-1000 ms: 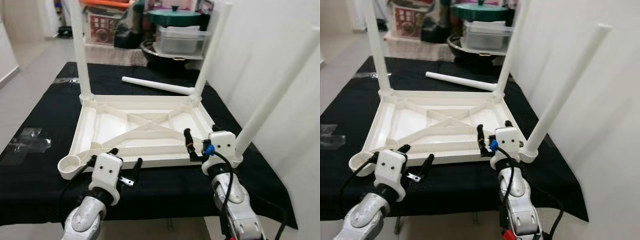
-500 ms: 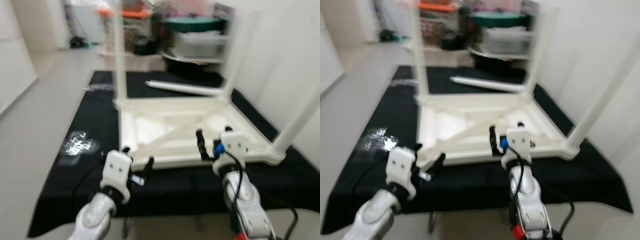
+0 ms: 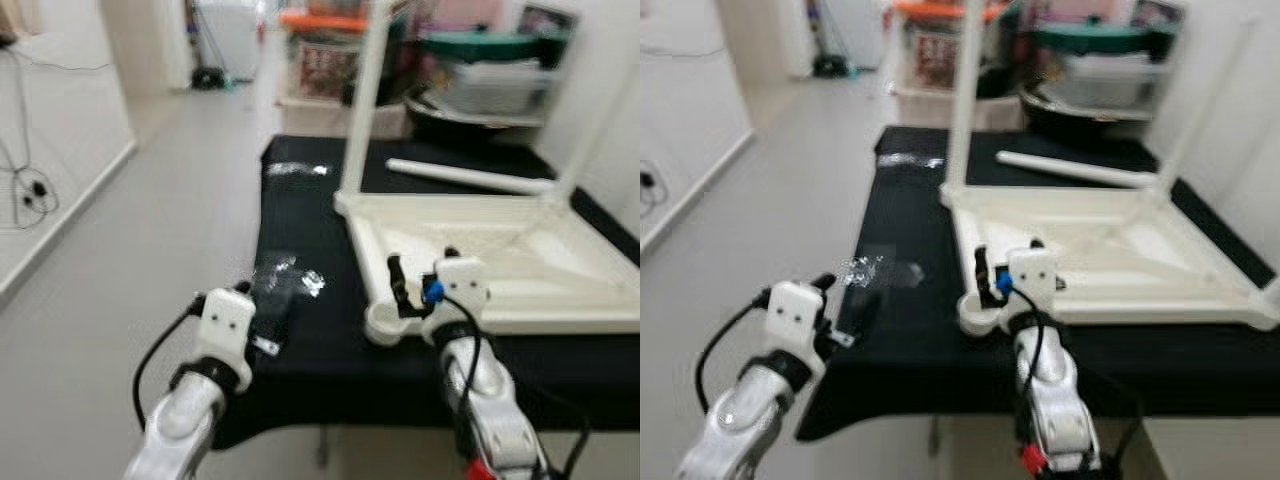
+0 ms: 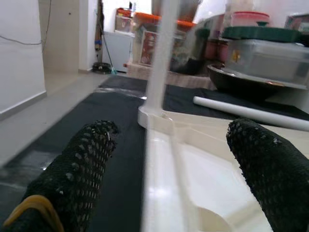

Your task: Building children table

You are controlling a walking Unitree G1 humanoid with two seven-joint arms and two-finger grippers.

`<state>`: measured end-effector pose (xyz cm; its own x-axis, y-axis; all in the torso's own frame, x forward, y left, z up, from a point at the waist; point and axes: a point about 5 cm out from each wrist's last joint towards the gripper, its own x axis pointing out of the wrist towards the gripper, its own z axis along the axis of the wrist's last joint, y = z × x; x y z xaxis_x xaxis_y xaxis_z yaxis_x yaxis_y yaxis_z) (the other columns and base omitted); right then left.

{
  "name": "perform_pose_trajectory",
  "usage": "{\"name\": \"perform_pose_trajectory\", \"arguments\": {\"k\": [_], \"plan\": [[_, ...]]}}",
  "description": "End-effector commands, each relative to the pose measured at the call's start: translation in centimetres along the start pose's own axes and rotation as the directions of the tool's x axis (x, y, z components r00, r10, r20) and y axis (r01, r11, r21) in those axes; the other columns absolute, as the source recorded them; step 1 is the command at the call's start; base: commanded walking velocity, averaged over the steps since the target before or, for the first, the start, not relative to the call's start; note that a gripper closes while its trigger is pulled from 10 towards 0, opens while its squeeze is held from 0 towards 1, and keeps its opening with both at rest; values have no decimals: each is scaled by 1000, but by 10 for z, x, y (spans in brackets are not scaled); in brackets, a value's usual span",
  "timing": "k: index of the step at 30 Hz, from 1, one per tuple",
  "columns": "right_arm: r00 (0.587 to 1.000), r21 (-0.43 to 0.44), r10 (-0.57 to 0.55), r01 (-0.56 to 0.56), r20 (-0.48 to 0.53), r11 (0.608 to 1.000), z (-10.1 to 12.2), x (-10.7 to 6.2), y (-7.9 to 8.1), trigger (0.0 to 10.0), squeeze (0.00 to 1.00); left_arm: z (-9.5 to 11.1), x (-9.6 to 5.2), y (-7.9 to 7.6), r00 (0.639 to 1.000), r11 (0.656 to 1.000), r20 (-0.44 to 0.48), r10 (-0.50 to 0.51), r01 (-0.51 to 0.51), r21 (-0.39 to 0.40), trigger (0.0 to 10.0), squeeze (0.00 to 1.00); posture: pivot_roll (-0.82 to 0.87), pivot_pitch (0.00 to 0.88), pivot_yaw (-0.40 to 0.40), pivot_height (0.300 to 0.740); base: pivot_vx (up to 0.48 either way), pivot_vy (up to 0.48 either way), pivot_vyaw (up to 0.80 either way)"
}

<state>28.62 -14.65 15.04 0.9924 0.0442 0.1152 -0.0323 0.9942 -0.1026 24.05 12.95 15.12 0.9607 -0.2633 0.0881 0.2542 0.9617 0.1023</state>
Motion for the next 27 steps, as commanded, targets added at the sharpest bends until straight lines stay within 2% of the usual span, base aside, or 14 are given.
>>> {"name": "perform_pose_trajectory", "arguments": {"k": [1,8,12,19,23,25,27], "plan": [[1000,15,9,-9,16,1000,3,1,3,10000,0,-3,-1,4,1000,1000,-19,15,-15,10,10000,0,101,0,-107,740,0,480,0],[999,38,31,-32,19,999,4,0,6,10000,0,2,1,7,999,999,2,36,-36,14,10000,0,102,0,-108,740,0,471,0],[999,6,39,-39,12,999,1,-1,6,10000,0,3,1,7,999,999,13,36,-36,23,10000,0,102,0,-108,740,333,338,0],[996,-25,82,-81,31,996,2,-2,11,10000,0,5,1,5,999,999,29,28,-29,25,10000,0,104,0,-108,740,468,0,0],[995,-27,98,-97,35,995,3,-3,14,10000,0,6,1,5,999,999,29,30,-31,22,10000,0,104,0,-109,740,478,0,503],[996,13,84,-85,35,996,4,-1,13,10000,0,7,1,6,999,999,31,39,-40,21,10000,0,105,0,-111,740,476,0,0],[996,15,82,-82,36,996,4,0,13,10000,0,7,2,6,999,999,31,42,-42,19,10000,0,103,0,-109,740,476,0,0]]}}
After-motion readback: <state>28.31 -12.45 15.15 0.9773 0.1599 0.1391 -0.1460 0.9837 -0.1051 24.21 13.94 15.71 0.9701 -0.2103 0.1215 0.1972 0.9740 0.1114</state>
